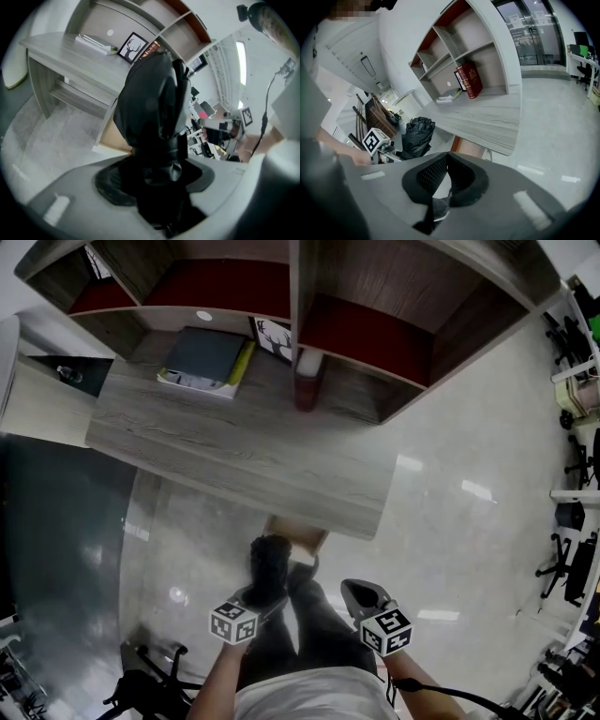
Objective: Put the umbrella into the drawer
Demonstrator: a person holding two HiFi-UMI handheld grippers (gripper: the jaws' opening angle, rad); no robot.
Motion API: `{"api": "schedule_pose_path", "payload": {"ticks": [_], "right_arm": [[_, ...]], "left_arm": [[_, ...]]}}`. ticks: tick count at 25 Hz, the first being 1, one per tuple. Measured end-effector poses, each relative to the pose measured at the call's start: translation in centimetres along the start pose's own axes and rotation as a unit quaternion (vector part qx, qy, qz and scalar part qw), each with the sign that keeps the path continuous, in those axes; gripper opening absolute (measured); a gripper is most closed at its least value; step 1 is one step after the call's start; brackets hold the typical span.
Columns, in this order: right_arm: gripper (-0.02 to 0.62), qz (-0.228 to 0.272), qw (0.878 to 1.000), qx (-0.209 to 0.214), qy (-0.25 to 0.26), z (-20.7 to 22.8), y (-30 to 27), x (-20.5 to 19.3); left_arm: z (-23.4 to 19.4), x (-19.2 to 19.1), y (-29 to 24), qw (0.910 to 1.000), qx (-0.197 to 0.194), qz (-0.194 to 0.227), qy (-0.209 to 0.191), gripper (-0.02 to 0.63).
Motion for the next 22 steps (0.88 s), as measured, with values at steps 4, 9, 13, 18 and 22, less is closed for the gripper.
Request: {"api": "schedule_pose_path", "payload": {"ticks": [4,9,13,18,22], "right_arm": [[0.005,0.004,1.0,-0.01,-0.016,1.1,-1.0,-0.3],[0.005,0.009,0.999,-0.02,-0.037,2.0,-2.3,-1.2],[0.005,0.012,0.998,-0.022,-0.055,2.3,-4.1,-1.9],[0.005,0.015,0.997,-0.025,-0.07,3.5,-6.4,-2.7],[0.006,0.022,0.996,-0.028,-0.08,4.4,-7.8,-2.9]], "left_arm": [[-0.9,-0.5,-1.6,0.9999,-0.003,-0.014,0.002,0.245],[-2.1,-1.3,-4.1,0.9993,-0.014,-0.036,-0.003,0.245],[-3.7,-1.9,-6.0,0.9987,-0.018,-0.047,0.001,0.245],[-5.3,-2.2,-8.4,0.9984,-0.021,-0.051,0.014,0.245],[-6.0,-2.6,-10.2,0.9977,-0.026,-0.062,0.012,0.245]]}}
Point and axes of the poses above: the fingertips, and each gripper's own axes: y backward along the fingers, z to its right, x out of its top, the point moved 1 cm from there along y, backward along the fingers, and after that the axes turned 9 degrees about x, right-handed, at the moved point
